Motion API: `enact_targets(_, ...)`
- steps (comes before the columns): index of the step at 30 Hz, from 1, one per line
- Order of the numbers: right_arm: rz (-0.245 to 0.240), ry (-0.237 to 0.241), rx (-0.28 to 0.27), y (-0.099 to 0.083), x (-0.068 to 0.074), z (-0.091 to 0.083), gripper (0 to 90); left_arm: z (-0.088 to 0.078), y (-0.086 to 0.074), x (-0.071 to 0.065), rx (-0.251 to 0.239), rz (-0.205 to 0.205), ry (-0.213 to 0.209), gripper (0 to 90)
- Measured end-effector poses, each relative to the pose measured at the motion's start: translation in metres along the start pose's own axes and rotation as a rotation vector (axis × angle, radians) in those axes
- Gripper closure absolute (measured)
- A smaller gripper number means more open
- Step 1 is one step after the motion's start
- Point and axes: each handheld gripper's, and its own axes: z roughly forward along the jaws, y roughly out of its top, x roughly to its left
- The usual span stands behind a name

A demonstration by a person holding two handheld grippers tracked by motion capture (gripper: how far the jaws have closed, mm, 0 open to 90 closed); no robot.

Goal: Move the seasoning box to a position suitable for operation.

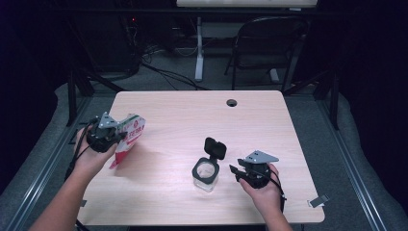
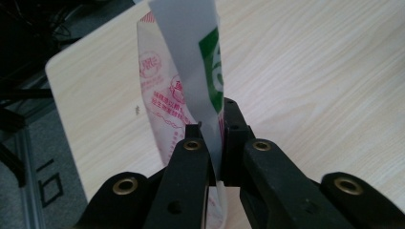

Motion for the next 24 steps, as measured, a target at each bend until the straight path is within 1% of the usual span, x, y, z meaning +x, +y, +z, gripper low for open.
enact_targets(3,0.001,0.001,-0.001,0.0,0.0,0.0,58.5,-0.008,0.006,0.001,-0.014,0.001,0.001,90.0)
enact_targets(4,0.003,0.002,-0.003,0.0,0.0,0.0,58.5,-0.01,0.007,0.001,-0.016,0.002,-0.013,90.0)
enact_targets(6,0.009,0.002,-0.006,0.0,-0.001,0.0,58.4,-0.013,0.011,-0.003,-0.025,0.016,-0.026,90.0)
enact_targets(9,0.011,0.002,-0.01,0.0,-0.001,-0.001,58.3,-0.015,0.016,-0.012,-0.036,0.027,-0.059,90.0)
enact_targets(15,0.01,0.005,-0.011,0.0,-0.001,-0.001,58.2,-0.017,0.029,-0.035,-0.056,0.073,-0.114,90.0)
enact_targets(20,0.013,0.004,-0.015,0.0,-0.002,-0.002,58.2,-0.016,0.039,-0.051,-0.074,0.093,-0.159,90.0)
enact_targets(24,0.014,0.004,-0.015,0.0,-0.003,-0.003,58.3,-0.016,0.046,-0.064,-0.082,0.12,-0.186,90.0)
